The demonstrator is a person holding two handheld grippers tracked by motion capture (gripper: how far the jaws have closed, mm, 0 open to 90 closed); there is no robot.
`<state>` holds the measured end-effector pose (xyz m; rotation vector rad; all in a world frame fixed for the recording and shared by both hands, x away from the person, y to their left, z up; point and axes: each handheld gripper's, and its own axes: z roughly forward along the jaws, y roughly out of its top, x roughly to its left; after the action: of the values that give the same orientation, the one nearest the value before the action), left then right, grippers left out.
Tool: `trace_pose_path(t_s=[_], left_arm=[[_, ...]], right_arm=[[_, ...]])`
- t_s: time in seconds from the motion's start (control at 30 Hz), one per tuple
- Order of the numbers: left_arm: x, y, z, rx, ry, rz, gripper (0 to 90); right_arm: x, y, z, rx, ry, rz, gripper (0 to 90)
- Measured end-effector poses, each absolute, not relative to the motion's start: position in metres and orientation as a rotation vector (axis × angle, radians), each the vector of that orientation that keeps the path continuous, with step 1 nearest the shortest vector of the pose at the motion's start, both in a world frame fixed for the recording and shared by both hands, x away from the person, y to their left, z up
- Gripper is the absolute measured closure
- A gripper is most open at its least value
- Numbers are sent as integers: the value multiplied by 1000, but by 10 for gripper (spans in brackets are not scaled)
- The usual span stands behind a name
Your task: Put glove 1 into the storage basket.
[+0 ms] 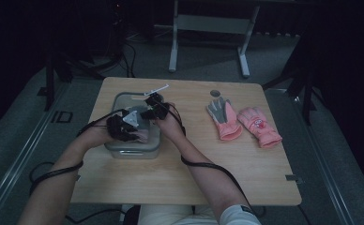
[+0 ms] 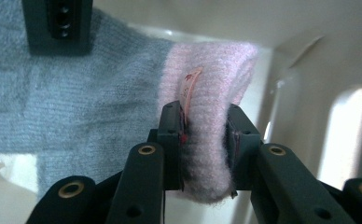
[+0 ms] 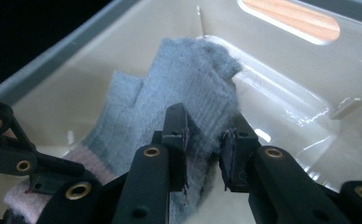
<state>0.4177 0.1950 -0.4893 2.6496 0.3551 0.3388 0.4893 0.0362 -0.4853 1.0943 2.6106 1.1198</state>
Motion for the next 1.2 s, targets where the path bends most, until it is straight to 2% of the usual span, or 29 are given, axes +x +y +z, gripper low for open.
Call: trace_pose_path(t_s=[0.23, 0.4, 0.57, 0.83, 0.87, 0.97, 1.0, 1.03, 1.13, 1.2], left_arm=[[431, 185, -498, 2728, 345, 318, 715], [437, 183, -500, 2742, 390, 298, 710], [439, 181, -502, 2768, 410, 258, 674], [434, 184, -497, 2726, 488, 306, 446], [435, 187, -494, 2684, 540, 298, 446], [434, 189, -486, 2650, 598, 285, 311], [434, 189, -486, 2650, 598, 285, 220], [432, 189, -481, 2644, 628, 283, 220], [427, 185, -475, 2627, 639, 304, 95], [425, 181, -471, 2602, 662, 299, 60]], right_arm=[[494, 43, -487, 1105, 2631, 1044, 726], [496, 40, -486, 1093, 2624, 1054, 678], [496, 29, -481, 1101, 2625, 1080, 649], [488, 8, -465, 1057, 2633, 1193, 625], [486, 5, -462, 1048, 2629, 1201, 623], [480, -9, -453, 1026, 2618, 1229, 619], [480, -9, -453, 1026, 2618, 1229, 619], [477, -14, -450, 1025, 2613, 1233, 619], [468, -30, -443, 982, 2611, 1232, 605], [463, -41, -440, 964, 2606, 1220, 600]])
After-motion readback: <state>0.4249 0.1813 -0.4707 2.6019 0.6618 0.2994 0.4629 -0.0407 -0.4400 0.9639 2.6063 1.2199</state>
